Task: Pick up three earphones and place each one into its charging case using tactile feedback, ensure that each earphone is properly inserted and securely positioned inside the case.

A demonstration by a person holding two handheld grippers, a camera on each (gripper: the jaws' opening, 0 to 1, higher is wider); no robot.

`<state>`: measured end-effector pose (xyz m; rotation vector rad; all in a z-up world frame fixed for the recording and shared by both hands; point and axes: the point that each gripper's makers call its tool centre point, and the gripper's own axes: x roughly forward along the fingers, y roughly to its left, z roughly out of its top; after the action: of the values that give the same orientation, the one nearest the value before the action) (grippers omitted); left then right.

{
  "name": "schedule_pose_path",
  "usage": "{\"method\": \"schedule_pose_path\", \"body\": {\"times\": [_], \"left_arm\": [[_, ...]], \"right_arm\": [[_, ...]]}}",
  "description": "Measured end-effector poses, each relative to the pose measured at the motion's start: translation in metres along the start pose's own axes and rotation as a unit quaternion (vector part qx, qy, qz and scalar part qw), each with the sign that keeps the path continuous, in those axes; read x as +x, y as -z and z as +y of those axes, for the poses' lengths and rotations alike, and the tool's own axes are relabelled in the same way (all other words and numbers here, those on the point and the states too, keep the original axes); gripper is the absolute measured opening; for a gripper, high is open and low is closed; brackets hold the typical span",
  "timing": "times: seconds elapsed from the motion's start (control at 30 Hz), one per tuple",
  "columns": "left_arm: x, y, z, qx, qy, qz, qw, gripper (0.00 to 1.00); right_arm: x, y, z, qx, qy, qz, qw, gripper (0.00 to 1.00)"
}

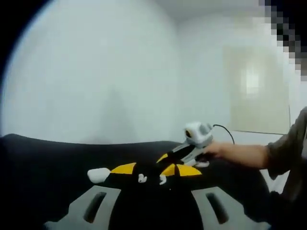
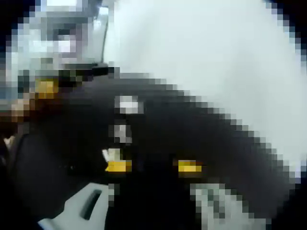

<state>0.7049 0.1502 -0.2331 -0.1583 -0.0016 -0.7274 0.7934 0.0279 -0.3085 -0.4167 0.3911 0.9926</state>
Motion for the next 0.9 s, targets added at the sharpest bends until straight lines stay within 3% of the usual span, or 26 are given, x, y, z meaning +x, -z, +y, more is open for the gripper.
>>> {"method": "schedule_pose_path", "body": {"times": [0.13,0.23,0.3,0.37,0.43,0.53,0.6,0.8,0.9], "left_arm": [[-0.002,-0.001,0.0,-0.002,0.002,-0.001,1.0,0.28],[-0.002,-0.002,-0.001,-0.001,0.005,-0.002,1.0,0.27],[-0.002,-0.001,-0.002,-0.001,0.007,-0.001,1.0,0.27],[-0.001,0.001,-0.003,-0.001,0.01,0.003,0.9999,0.27],[-0.001,0.004,-0.004,0.001,0.014,0.008,0.9999,0.27],[0.0,0.009,-0.006,0.003,0.017,0.016,0.9997,0.27],[0.0,0.012,-0.007,0.01,0.018,0.022,0.9995,0.27],[-0.001,0.018,-0.006,0.022,0.02,0.034,0.999,0.27],[-0.001,0.019,-0.006,0.024,0.02,0.037,0.9988,0.27]], "right_arm": [[-0.028,-0.018,0.019,-0.011,-0.028,-0.038,0.9988,0.35],[-0.048,-0.025,0.051,-0.031,-0.089,-0.052,0.9942,0.35],[-0.062,-0.026,0.083,-0.042,-0.153,-0.06,0.9855,0.35],[-0.077,-0.021,0.119,-0.09,-0.211,-0.061,0.9715,0.35],[-0.083,-0.013,0.147,-0.134,-0.242,-0.062,0.9591,0.35],[-0.085,0.011,0.18,-0.163,-0.283,-0.027,0.9447,0.35],[-0.088,0.004,0.185,-0.163,-0.283,-0.063,0.9432,0.35],[-0.092,0.016,0.178,-0.143,-0.289,-0.048,0.9455,0.35],[-0.088,0.026,0.161,-0.168,-0.255,-0.039,0.9515,0.35]]}}
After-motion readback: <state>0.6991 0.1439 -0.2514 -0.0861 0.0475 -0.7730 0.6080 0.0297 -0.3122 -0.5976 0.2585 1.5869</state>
